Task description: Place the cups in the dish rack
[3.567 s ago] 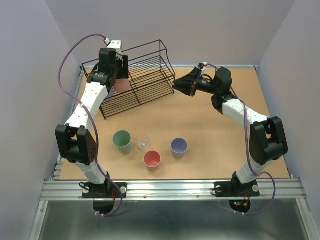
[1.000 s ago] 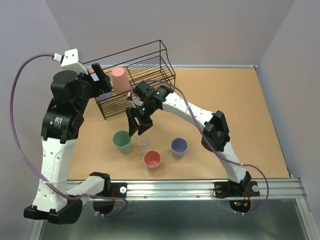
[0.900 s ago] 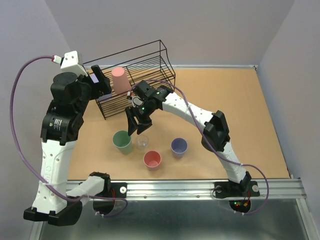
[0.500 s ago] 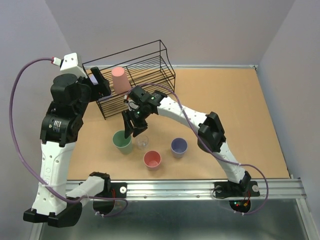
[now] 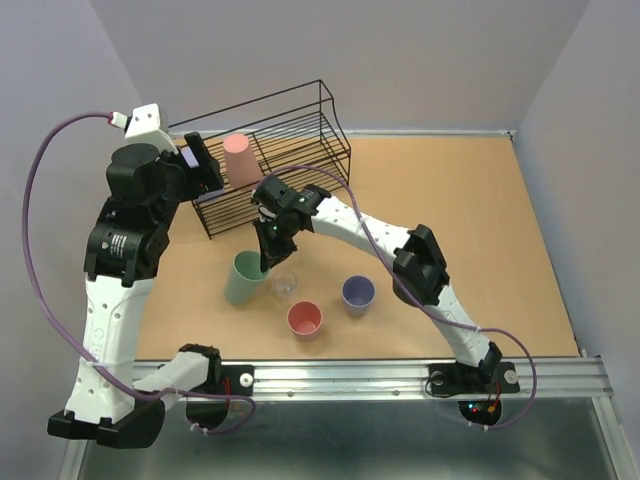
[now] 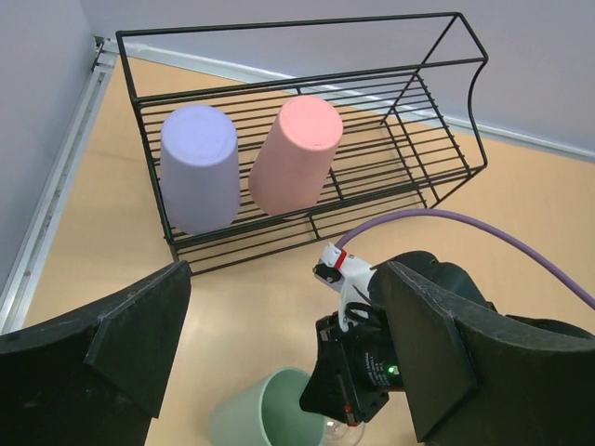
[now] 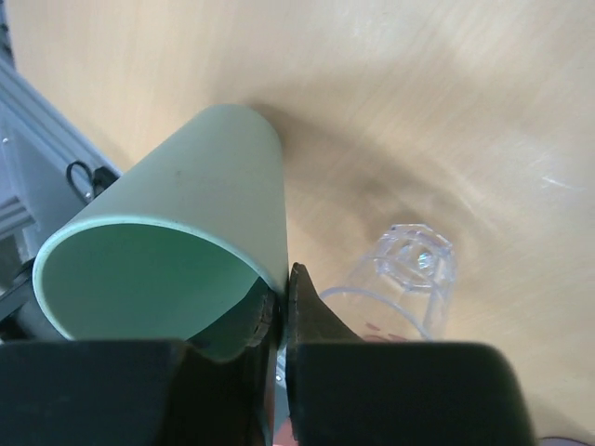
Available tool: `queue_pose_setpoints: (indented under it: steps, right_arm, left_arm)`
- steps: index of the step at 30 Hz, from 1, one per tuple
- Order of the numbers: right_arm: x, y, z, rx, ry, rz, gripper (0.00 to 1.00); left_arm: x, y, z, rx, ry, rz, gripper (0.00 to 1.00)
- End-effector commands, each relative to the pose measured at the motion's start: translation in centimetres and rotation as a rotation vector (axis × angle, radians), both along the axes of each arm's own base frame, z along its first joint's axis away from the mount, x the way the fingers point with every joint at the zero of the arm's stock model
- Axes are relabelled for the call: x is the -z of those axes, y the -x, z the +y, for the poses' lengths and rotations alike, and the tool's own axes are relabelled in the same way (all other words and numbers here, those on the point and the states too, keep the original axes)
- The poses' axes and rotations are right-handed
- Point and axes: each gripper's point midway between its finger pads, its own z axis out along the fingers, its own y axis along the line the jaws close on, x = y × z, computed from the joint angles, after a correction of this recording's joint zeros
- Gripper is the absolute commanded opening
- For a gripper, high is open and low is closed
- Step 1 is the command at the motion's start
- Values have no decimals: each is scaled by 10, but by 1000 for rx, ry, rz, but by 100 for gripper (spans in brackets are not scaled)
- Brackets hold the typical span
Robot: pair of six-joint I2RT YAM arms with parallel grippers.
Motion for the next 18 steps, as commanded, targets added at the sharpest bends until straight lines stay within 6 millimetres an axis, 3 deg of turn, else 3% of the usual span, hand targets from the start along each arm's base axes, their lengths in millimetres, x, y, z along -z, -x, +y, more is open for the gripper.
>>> queue_pose_setpoints:
  steps: [1, 3, 4, 5, 7, 8, 10, 11, 12, 13, 14, 15, 16, 17, 18]
  right_arm:
    - [-19, -14, -2, 22, -6, -111, 0]
    - [-31, -22, -9, 39, -5, -142, 0]
    - [-50, -25, -15, 56, -25, -171, 0]
    - [-57, -32, -21, 83, -23, -192, 0]
    - [-75, -51, -42, 143, -33, -215, 0]
    - [-101, -66, -60, 197, -66, -244, 0]
    - [-122, -81, -81, 257, -93, -258, 1]
    - [-150, -85, -94, 294, -149, -273, 0]
    - [-162, -103, -114, 353, -172, -277, 0]
    - [-175, -103, -122, 358, -218, -256, 0]
    - [-205, -107, -130, 386, -308, -280, 0]
    - [-221, -120, -149, 431, -359, -287, 0]
    - [-235, -124, -157, 445, -414, -287, 1]
    - [-246, -125, -156, 444, -504, -253, 0]
    - [-272, -127, -175, 473, -571, -284, 1]
  left_arm:
    - [-29, -5, 1, -3, -7, -88, 94]
    - [-35, -7, 2, -7, -18, -99, 94]
    - [-43, -9, 2, -7, -22, -114, 94]
    - [-46, -11, 2, -8, -25, -119, 94]
    - [-59, -17, 0, 0, -31, -144, 94]
    - [-66, -21, -2, 10, -26, -162, 94]
    - [-78, -30, -8, 29, -10, -187, 94]
    - [-85, -34, -12, 44, 3, -200, 94]
    - [-94, -38, -17, 59, 18, -228, 95]
    - [-103, -46, -22, 73, 44, -247, 95]
    - [-117, -49, -32, 118, 66, -290, 95]
    - [-124, -52, -39, 151, 89, -311, 95]
    - [-126, -62, -48, 189, 106, -317, 96]
    - [-145, -62, -64, 271, 155, -373, 96]
    - [-151, -66, -73, 314, 179, -391, 96]
